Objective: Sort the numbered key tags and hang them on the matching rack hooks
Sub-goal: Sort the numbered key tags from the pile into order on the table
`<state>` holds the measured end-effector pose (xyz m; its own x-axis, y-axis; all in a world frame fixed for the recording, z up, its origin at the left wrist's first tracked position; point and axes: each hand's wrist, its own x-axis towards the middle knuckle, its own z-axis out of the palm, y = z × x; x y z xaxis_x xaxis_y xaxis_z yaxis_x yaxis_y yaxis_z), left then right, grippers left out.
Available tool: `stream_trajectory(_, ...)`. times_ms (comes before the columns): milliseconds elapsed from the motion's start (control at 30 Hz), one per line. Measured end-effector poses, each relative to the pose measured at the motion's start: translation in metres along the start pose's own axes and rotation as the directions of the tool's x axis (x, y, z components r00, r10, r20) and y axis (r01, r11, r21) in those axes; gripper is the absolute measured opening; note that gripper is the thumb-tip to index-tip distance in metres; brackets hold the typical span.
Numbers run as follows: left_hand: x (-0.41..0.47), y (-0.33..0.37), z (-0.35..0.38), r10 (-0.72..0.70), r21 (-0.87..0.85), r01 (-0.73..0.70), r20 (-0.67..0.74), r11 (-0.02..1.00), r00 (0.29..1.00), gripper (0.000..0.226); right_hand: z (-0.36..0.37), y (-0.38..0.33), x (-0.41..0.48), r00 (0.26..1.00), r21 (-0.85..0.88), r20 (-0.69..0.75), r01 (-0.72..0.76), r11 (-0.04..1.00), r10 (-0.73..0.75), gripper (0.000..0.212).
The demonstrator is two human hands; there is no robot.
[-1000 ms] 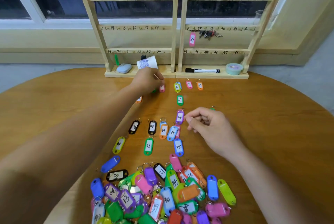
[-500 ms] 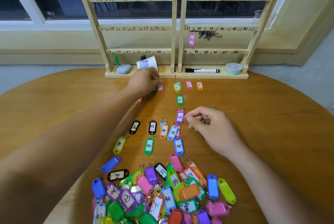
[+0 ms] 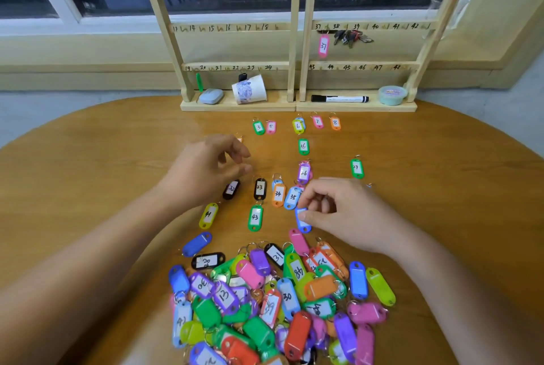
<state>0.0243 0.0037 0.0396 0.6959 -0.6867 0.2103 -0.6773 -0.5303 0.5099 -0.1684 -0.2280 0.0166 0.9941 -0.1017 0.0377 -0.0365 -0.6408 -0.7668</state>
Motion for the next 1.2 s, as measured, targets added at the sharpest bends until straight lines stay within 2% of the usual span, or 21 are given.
stream_trajectory(267,-0.084,-0.009,-0.018,-0.070,-0.018,0.071,0.019,0.997,0.997,0.017,0.021,-0.019,-0.011,0.998,-0.186,-0.011,0.051,0.981,-0.054,0.022)
stream_trajectory(500,-0.124,-0.022,-0.024,-0.101,-0.003,0.102,0.052,0.995,0.993,0.026,0.026,-0.032,-0.018,0.996,-0.409,-0.034,0.057,0.911,-0.077,0.033)
stream_trajectory(633,-0.130,-0.023,-0.023,-0.114,0.023,0.112,0.081,0.993,0.990,0.024,0.026,-0.037,-0.020,1.000,-0.448,-0.006,0.024,0.894,-0.030,0.037)
stream_trajectory(800,-0.131,-0.021,-0.024,-0.122,0.025,0.120,0.103,0.992,0.987,0.023,0.025,-0.041,-0.020,1.000,-0.424,0.011,-0.018,0.906,0.025,0.029)
stream_trajectory(1000,-0.131,-0.021,-0.023,-0.116,0.113,0.105,0.095,0.988,0.989,0.021,0.025,-0.033,-0.015,0.998,-0.267,-0.004,-0.068,0.961,0.069,0.019)
stream_trajectory(1100,-0.131,-0.019,-0.025,-0.103,0.175,0.088,0.074,0.981,0.992,0.020,0.018,-0.033,-0.012,0.993,-0.036,-0.026,-0.116,0.993,0.115,0.017)
stream_trajectory(1200,-0.130,-0.015,-0.028,-0.096,0.214,0.076,0.082,0.974,0.992,0.022,0.014,-0.033,-0.008,0.987,0.262,-0.053,-0.132,0.956,0.151,0.008)
